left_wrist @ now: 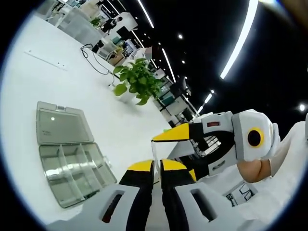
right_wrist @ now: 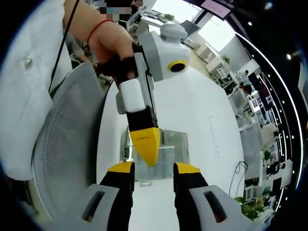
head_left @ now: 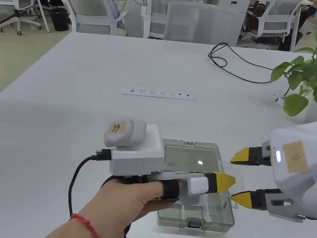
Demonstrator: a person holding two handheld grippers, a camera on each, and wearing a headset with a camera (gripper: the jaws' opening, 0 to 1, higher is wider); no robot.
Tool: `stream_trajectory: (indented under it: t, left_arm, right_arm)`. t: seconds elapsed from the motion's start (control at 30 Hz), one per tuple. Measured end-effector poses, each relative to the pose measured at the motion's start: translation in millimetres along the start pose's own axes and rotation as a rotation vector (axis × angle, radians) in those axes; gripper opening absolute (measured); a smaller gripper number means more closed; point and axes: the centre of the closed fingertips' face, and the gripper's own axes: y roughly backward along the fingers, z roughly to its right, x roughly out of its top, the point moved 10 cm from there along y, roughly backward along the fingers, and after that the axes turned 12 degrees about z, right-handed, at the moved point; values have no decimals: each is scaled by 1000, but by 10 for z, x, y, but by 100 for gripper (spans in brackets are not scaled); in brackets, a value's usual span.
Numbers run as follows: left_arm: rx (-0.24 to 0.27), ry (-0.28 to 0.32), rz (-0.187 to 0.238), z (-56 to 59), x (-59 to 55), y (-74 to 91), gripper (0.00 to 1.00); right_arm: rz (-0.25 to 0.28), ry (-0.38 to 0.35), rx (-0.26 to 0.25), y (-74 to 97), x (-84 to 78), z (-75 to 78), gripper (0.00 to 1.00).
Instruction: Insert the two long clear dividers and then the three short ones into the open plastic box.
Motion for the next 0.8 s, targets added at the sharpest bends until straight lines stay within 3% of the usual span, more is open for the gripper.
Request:
stream_trajectory:
  t: [0.67,0.8]
  left_arm:
    - [21,20,9,-35,-19,26,0]
    - [20,18,5,-47,-13,37,0]
  right_arm:
    - [-10,33,-2,-47,12,-19,33]
    - [11,19,-8,-26,33,-2,33]
